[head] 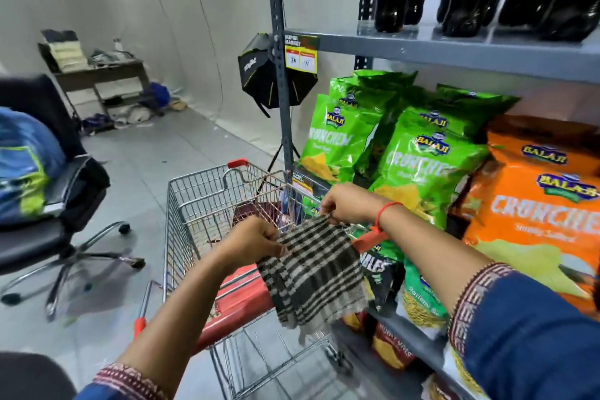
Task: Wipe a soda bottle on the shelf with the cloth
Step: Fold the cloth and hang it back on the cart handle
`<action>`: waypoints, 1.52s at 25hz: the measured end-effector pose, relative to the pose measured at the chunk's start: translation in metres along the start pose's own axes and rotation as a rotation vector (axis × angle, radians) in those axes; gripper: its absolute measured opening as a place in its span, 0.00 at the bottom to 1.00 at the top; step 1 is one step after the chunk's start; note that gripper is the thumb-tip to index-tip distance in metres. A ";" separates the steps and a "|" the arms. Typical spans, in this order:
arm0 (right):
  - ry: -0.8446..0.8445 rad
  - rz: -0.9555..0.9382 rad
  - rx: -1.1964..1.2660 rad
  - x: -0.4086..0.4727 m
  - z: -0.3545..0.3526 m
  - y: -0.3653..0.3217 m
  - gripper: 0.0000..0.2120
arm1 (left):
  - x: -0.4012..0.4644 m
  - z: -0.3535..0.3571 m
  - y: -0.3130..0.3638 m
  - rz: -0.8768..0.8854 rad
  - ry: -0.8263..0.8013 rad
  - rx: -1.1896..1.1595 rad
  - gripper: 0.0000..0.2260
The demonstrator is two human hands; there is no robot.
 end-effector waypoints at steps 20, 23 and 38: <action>-0.026 -0.092 -0.068 -0.039 0.030 0.008 0.12 | -0.037 0.025 0.018 0.159 0.140 0.486 0.22; -0.062 -0.215 -0.385 -0.047 0.051 0.003 0.15 | -0.042 0.054 0.020 0.129 0.042 0.669 0.24; -0.240 -0.074 -0.215 -0.041 0.063 0.009 0.25 | -0.016 0.050 0.003 0.121 -0.107 0.542 0.28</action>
Point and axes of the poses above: each hand's wrist, its own x-axis towards the middle knuckle, its own z-axis out of the palm, y = z × x, the point moved 7 cm from there along x, towards the middle knuckle, and after that the axes turned 5 degrees about y, right-handed, at the moved point
